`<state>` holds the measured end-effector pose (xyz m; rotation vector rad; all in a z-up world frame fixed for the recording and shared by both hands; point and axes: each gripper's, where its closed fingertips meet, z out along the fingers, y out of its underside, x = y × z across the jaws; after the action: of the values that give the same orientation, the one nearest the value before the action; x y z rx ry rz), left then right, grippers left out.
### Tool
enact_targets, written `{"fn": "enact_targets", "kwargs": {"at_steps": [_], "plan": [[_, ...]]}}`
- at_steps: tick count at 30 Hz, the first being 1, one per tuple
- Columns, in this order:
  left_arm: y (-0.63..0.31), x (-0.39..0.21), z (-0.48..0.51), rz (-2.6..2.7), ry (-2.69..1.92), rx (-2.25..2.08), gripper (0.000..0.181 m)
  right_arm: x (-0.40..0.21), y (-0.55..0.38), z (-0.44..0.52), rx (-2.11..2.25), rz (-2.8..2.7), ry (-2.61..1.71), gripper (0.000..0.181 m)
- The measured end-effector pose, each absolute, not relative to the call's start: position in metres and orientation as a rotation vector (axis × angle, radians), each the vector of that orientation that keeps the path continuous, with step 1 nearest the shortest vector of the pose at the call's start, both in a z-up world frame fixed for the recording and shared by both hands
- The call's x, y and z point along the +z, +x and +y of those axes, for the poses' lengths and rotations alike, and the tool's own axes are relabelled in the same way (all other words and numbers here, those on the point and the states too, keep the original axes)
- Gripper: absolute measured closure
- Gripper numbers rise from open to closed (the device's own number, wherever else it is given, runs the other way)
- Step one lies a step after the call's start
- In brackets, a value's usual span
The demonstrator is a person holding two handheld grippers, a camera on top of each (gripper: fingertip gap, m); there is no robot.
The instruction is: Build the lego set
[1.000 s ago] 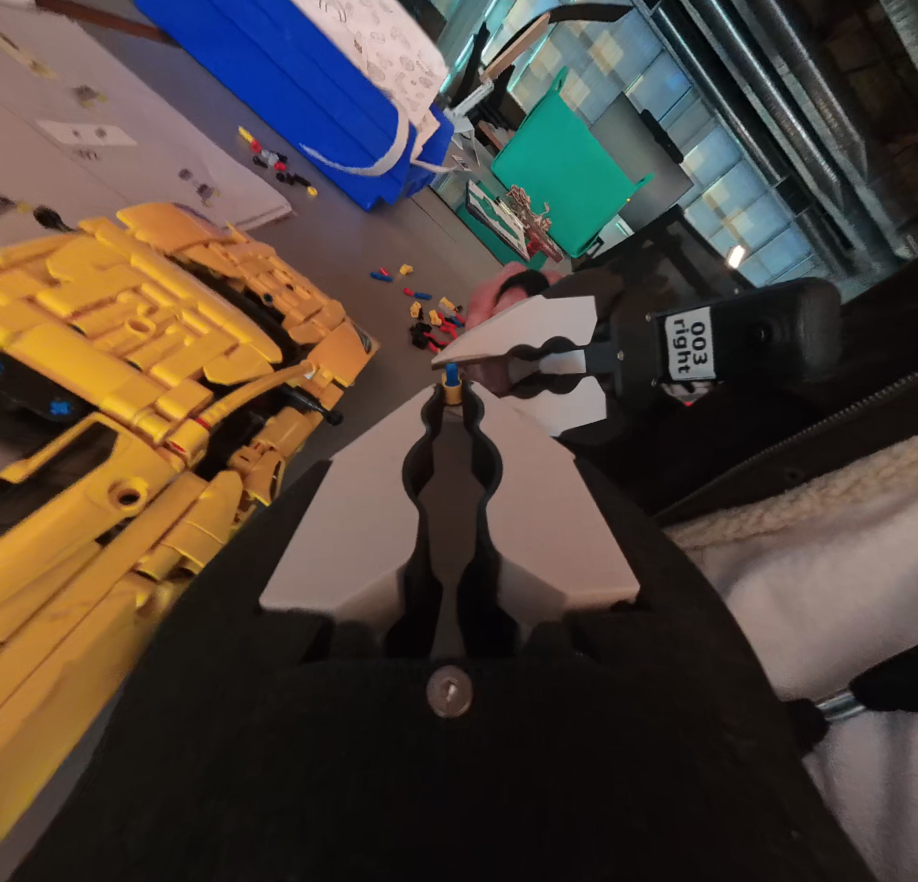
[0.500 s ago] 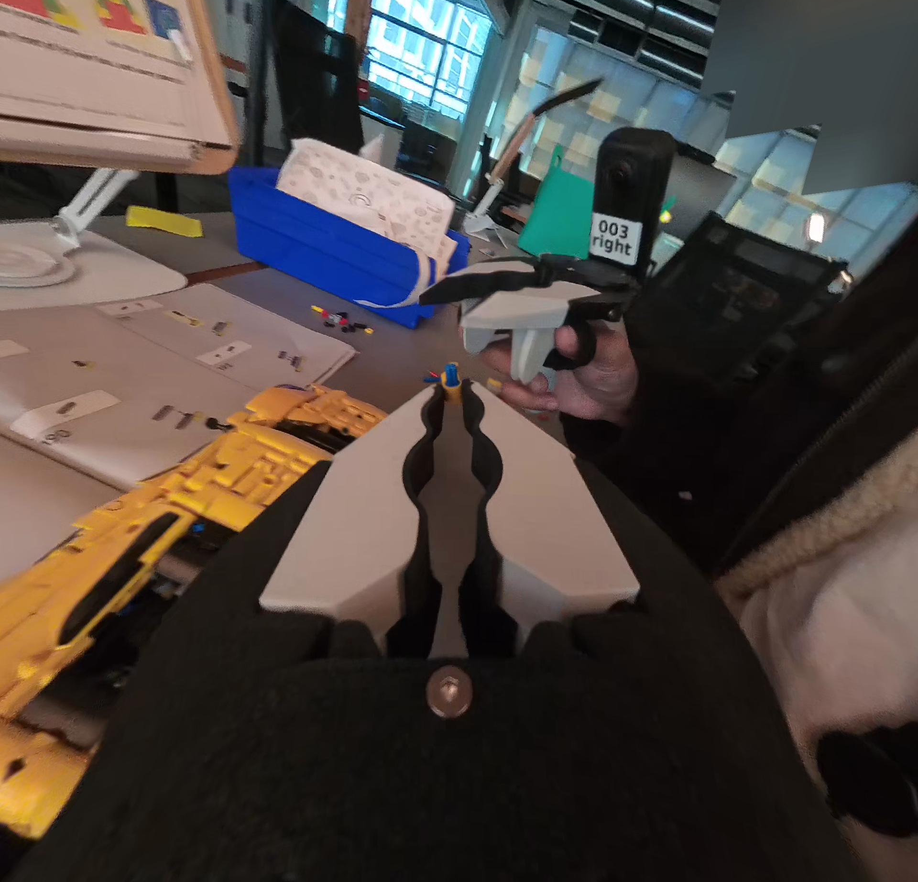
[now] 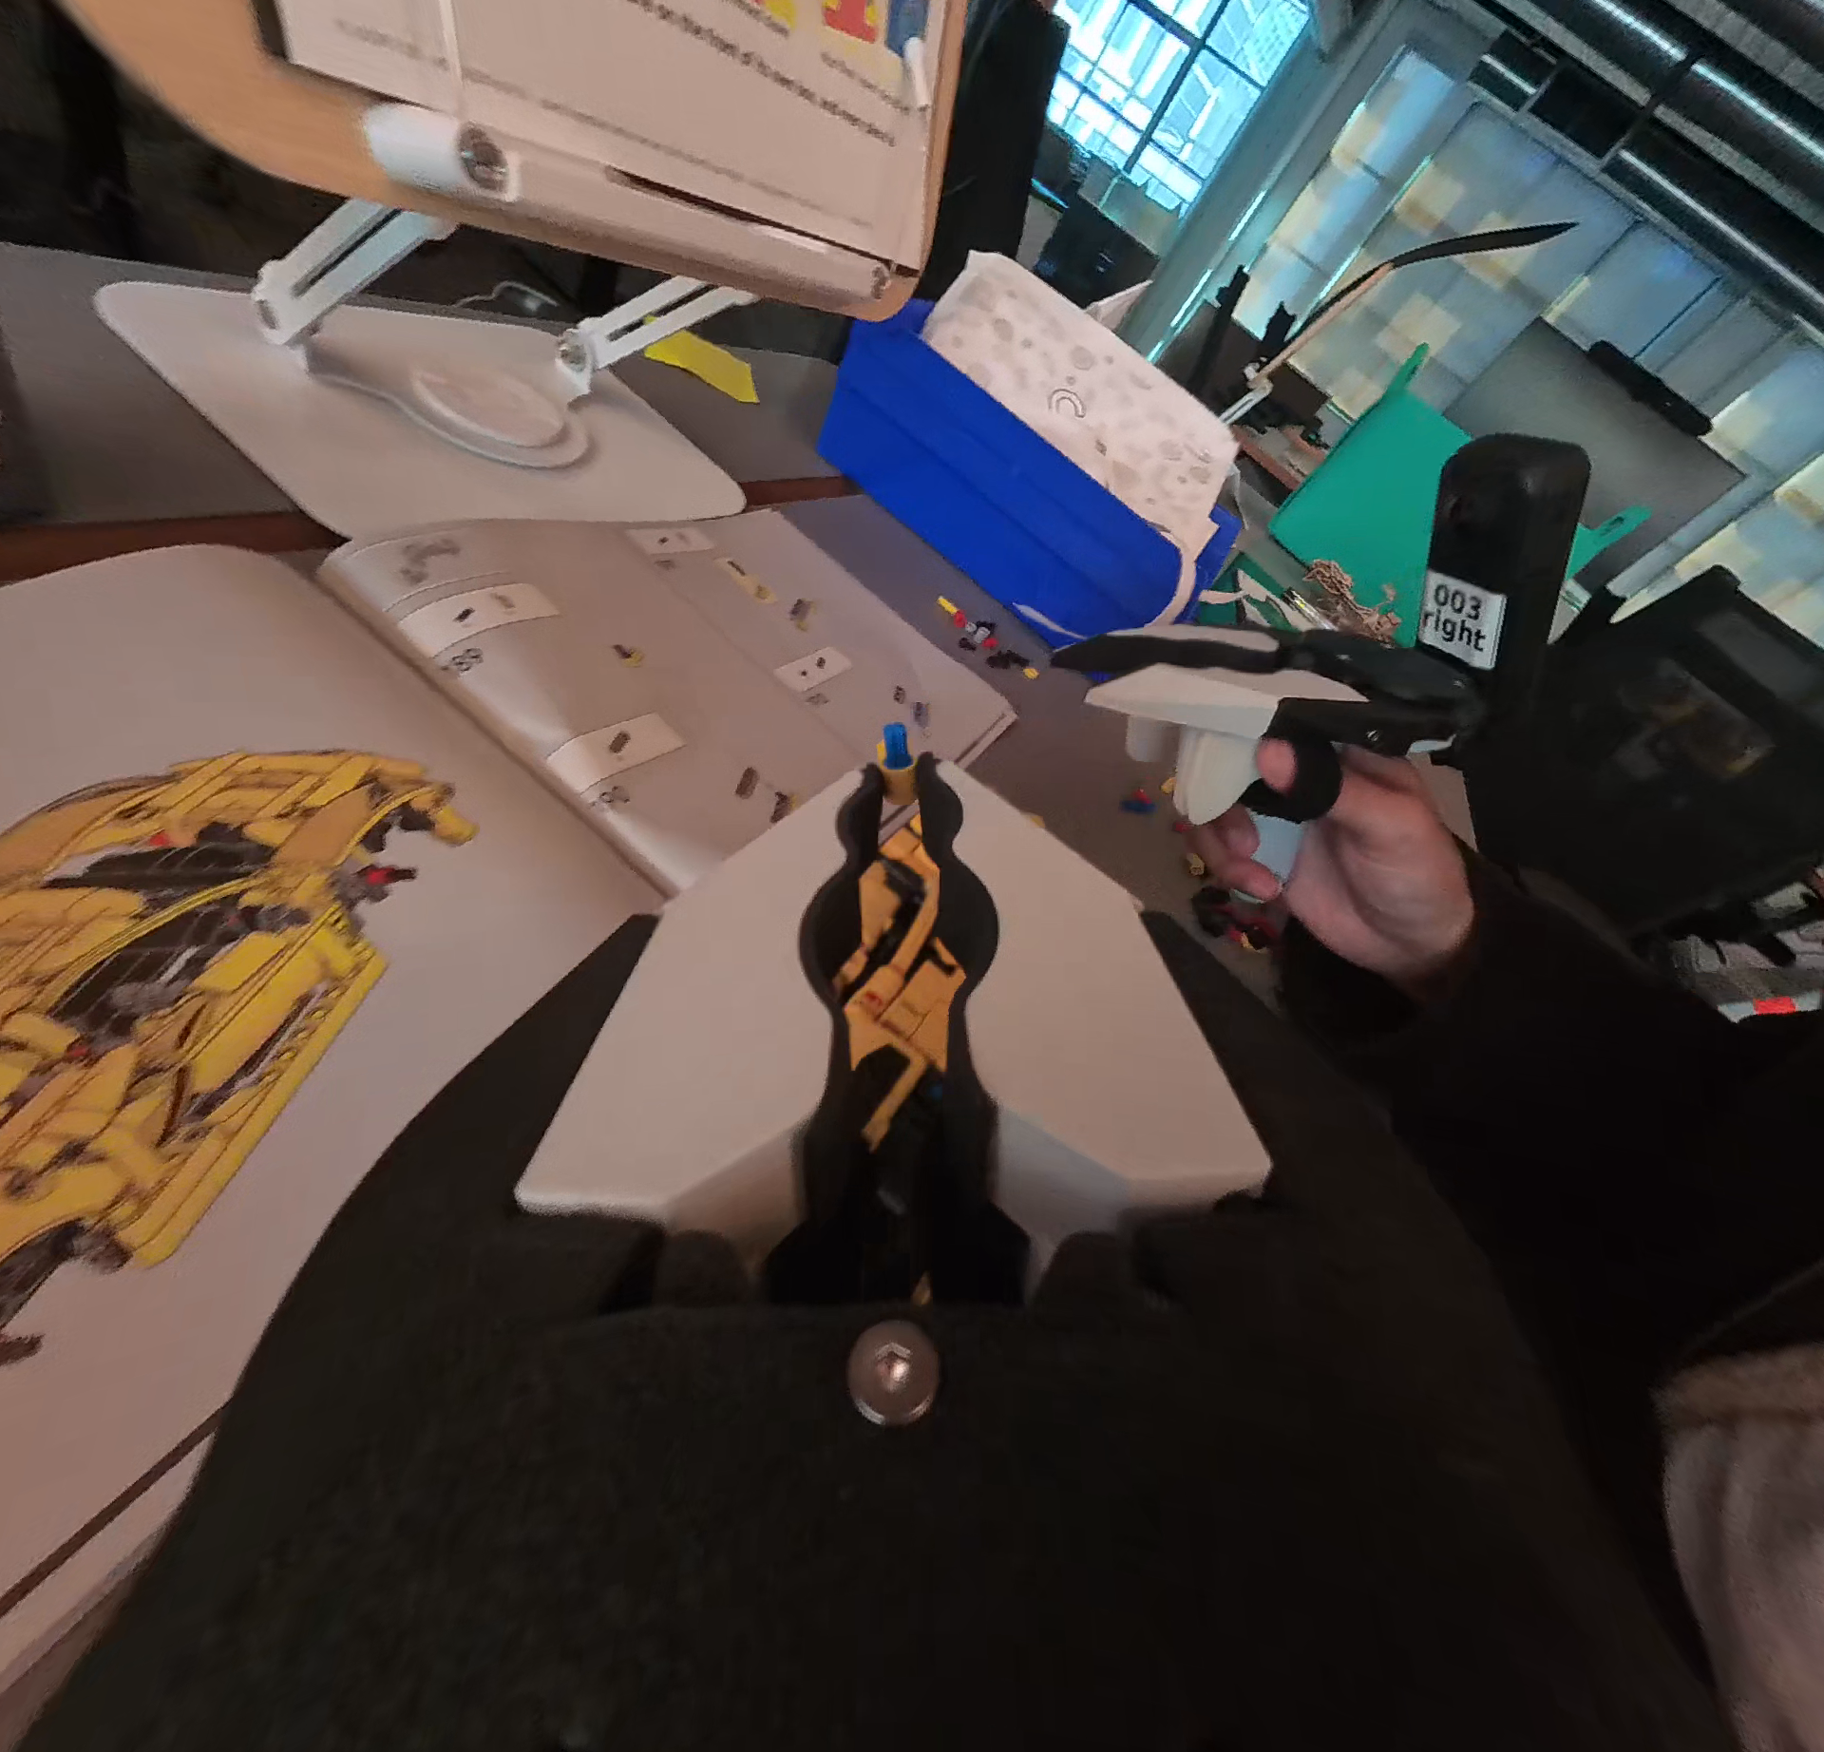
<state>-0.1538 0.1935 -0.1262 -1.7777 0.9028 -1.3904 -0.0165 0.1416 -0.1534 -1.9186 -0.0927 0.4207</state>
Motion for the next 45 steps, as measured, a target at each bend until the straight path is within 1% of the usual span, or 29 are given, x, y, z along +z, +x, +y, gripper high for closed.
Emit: {"fn": "enact_targets", "kwargs": {"at_steps": [5, 16, 29, 38, 43, 45], "plan": [[-0.169, -0.122, 0.198, 0.828, -1.761, -1.383, 0.175, -0.156, -0.016, 0.142, 0.464, -0.06, -1.921, 0.157], [-0.165, -0.118, 0.187, 0.843, -1.706, -1.444, 0.174, -0.168, -0.003, 0.144, 0.346, -0.061, -1.966, 0.157], [-0.163, -0.125, 0.185, 0.859, -1.726, -1.446, 0.174, -0.174, -0.008, 0.144, 0.391, -0.065, -1.985, 0.158], [-0.162, -0.119, 0.181, 0.873, -1.708, -1.439, 0.175, -0.175, -0.014, 0.144, 0.405, -0.091, -1.985, 0.163], [-0.158, -0.108, 0.163, 0.959, -1.645, -1.442, 0.174, -0.169, -0.021, 0.143, 0.448, -0.101, -1.96, 0.164], [-0.154, -0.098, 0.137, 1.054, -1.553, -1.481, 0.175, -0.166, -0.021, 0.143, 0.465, -0.091, -1.944, 0.165]]}}
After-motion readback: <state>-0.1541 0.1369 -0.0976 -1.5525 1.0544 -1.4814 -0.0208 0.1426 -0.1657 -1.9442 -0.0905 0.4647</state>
